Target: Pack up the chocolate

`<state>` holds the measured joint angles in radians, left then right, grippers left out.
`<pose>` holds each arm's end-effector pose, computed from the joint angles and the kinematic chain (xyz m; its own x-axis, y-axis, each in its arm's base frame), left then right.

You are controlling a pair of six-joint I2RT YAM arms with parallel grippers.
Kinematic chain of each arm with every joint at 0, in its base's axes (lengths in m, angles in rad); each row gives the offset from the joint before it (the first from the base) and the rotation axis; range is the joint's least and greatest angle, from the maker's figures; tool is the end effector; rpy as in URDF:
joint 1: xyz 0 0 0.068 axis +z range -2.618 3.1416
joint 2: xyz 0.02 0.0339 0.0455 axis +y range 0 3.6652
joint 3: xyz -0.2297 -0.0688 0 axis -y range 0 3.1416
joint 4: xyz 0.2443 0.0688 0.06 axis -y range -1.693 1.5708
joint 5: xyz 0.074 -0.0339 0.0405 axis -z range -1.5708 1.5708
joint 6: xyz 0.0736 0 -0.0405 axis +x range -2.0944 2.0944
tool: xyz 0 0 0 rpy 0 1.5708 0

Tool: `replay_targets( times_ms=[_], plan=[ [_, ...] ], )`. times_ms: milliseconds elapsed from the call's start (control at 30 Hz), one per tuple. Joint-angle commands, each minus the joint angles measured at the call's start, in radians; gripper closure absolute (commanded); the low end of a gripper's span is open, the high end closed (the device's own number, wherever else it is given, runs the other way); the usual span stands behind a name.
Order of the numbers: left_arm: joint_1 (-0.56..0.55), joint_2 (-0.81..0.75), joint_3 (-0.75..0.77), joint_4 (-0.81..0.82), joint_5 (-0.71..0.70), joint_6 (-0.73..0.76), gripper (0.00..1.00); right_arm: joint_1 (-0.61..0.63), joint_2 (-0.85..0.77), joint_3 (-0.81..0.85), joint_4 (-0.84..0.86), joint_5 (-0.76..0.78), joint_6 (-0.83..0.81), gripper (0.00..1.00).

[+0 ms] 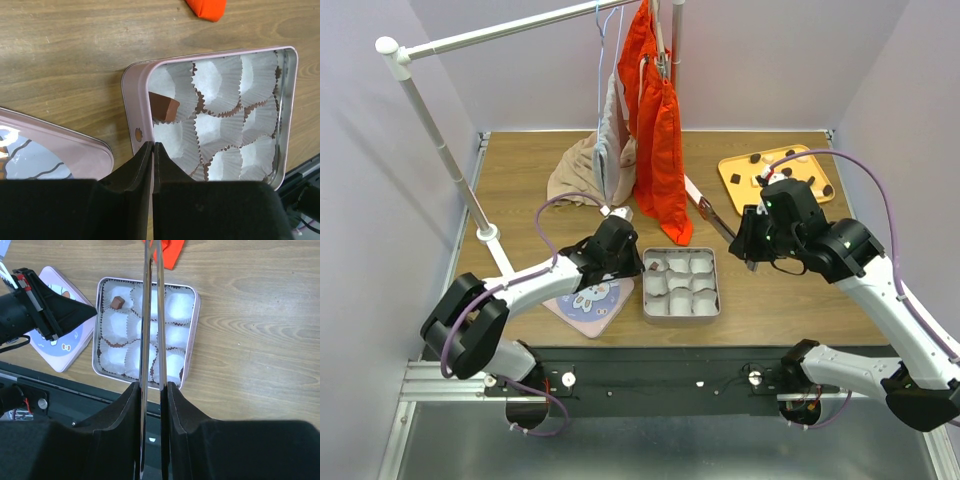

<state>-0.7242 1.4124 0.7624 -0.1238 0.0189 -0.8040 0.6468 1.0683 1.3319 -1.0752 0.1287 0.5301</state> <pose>0.2389 -0.2131 0.1371 -0.8475 -0.2116 -0.4868 0.0897 0.8468 -0.5242 0.1899 0.1315 0.3298 -0.7660 0.0499 -0.6409 -0.1621 0.9498 0.2677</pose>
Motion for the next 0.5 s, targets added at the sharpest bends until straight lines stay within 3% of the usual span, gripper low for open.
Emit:
replay_targets(
  times_ms=[0,167,467],
  plan=[
    [0.002,0.025,0.040,-0.014,-0.080,0.005,0.86,0.005,0.007,-0.004,0.003,0.034,-0.010,0.67],
    [0.014,0.011,0.012,0.054,-0.085,-0.075,0.86,0.005,0.005,-0.031,0.003,0.075,0.001,0.67],
    [0.057,0.019,0.031,0.049,-0.139,-0.070,0.86,0.004,0.007,-0.095,0.003,0.186,0.048,0.67]
  ],
)
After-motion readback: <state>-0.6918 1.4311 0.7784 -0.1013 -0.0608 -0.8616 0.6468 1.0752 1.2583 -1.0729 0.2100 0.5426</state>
